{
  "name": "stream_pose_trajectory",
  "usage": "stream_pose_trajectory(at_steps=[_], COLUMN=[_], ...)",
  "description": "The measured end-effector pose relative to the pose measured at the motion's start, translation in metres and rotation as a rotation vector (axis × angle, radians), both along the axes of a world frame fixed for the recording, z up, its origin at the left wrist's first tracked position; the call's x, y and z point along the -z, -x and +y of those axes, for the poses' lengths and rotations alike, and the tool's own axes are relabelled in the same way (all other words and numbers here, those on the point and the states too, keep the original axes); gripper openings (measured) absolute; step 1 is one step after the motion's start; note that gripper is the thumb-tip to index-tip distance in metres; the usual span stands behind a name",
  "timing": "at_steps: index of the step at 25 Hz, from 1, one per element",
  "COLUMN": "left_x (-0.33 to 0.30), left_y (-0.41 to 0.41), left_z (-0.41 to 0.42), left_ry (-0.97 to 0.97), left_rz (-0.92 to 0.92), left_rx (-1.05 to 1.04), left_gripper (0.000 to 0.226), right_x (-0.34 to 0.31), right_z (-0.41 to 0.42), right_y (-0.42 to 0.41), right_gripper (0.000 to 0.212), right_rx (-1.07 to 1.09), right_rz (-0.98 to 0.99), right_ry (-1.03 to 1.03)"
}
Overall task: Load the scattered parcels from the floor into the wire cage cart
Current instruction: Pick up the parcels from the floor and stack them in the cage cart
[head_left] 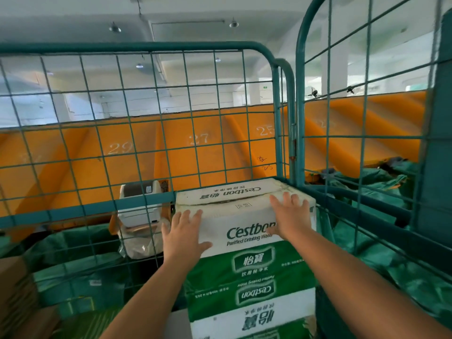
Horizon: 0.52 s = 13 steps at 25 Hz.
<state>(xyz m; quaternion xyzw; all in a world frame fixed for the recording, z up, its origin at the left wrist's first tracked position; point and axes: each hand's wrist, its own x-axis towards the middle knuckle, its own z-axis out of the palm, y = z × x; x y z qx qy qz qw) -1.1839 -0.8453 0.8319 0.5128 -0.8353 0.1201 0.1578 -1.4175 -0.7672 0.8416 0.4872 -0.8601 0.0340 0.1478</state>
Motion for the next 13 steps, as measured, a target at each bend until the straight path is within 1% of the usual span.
stream_pose_trajectory(at_steps=[1, 3, 6, 9, 13], left_x=[-0.005, -0.018, -0.038, -0.044, -0.022], left_y=[-0.008, -0.025, -0.049, -0.074, -0.104], left_z=[0.006, 0.02, 0.05, 0.079, 0.115], left_ry=[-0.018, -0.053, -0.106, -0.131, -0.199], left_rz=[0.048, 0.124, 0.173, 0.197, 0.239], left_rx=[0.018, 0.052, 0.114, 0.145, 0.149], left_gripper=[0.077, 0.06, 0.04, 0.031, 0.021], right_x=[-0.004, -0.013, -0.028, -0.036, -0.026], right_z=[0.011, 0.032, 0.066, 0.106, 0.144], right_y=[-0.003, -0.012, -0.041, -0.075, -0.114], right_gripper=[0.085, 0.071, 0.055, 0.043, 0.032], right_rx=[-0.033, -0.063, -0.103, -0.144, -0.178], right_rz=[-0.038, -0.13, -0.2, -0.287, -0.422], right_ry=[0.034, 0.072, 0.074, 0.054, 0.107])
